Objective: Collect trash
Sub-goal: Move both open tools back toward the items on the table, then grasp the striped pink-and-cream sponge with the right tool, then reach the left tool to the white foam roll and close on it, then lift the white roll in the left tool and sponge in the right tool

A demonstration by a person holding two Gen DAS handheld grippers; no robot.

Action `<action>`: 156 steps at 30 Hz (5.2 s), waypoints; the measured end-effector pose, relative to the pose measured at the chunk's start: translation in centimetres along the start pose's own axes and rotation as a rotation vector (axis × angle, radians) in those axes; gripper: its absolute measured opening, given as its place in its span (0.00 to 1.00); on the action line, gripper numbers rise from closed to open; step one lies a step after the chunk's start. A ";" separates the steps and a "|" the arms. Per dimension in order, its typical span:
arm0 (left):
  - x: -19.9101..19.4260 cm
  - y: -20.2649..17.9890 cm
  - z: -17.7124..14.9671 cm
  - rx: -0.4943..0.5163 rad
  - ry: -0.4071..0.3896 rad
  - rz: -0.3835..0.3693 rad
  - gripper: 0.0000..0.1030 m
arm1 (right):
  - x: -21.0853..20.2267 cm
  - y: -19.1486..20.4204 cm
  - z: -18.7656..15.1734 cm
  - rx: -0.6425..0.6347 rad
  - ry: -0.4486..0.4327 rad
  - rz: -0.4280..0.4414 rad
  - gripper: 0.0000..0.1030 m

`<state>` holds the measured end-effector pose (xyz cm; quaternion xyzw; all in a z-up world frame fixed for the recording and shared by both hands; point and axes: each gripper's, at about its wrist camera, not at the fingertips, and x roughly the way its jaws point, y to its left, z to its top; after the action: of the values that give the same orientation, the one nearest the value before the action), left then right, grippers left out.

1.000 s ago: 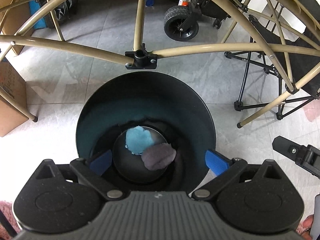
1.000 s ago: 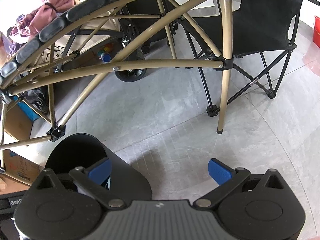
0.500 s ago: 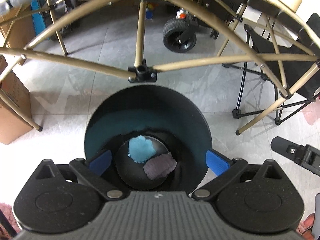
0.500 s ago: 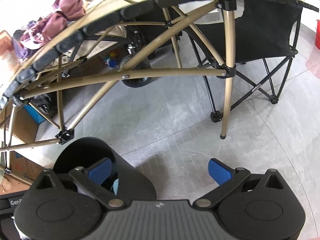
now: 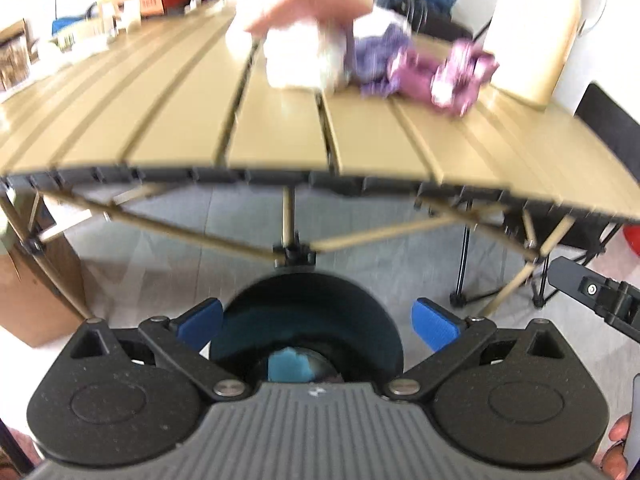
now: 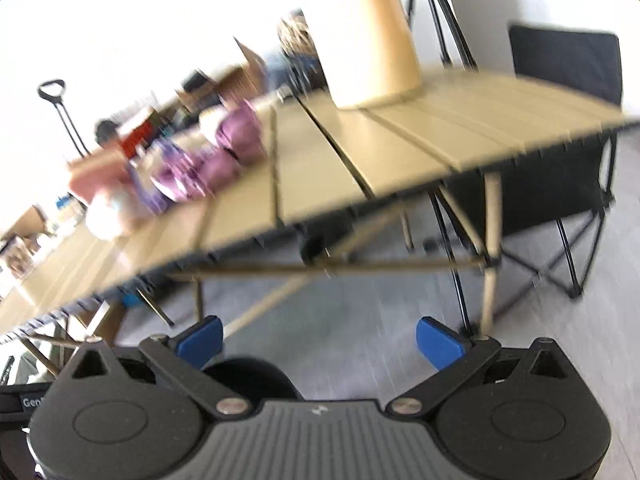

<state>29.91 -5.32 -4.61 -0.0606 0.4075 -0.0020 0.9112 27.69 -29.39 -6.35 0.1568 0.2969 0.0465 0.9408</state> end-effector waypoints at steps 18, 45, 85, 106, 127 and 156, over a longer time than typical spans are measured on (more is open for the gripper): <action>-3.3 2.9 6.4 -0.052 -0.240 0.014 1.00 | 0.7 7.2 5.4 -0.144 -0.216 0.126 1.00; -0.4 13.2 12.4 -0.106 -0.291 0.138 1.00 | 13.2 21.1 10.4 -0.292 -0.141 0.223 1.00; 4.7 20.9 32.8 0.002 -0.344 0.290 1.00 | 19.1 20.2 24.6 -0.304 -0.207 0.011 0.71; 20.4 27.8 42.4 -0.141 -0.219 0.443 0.71 | 24.5 18.0 28.1 -0.350 -0.167 -0.093 0.71; 23.1 27.9 43.1 -0.133 -0.202 0.503 0.28 | 26.8 15.1 28.2 -0.284 -0.135 -0.130 0.71; 2.0 17.3 34.5 0.010 -0.315 0.365 0.28 | 14.9 18.1 26.5 -0.251 -0.131 -0.031 0.71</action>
<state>56.03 15.53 14.74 0.0189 0.2643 0.1704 0.9491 55.21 -16.62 11.85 0.0361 0.2289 0.0581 0.9710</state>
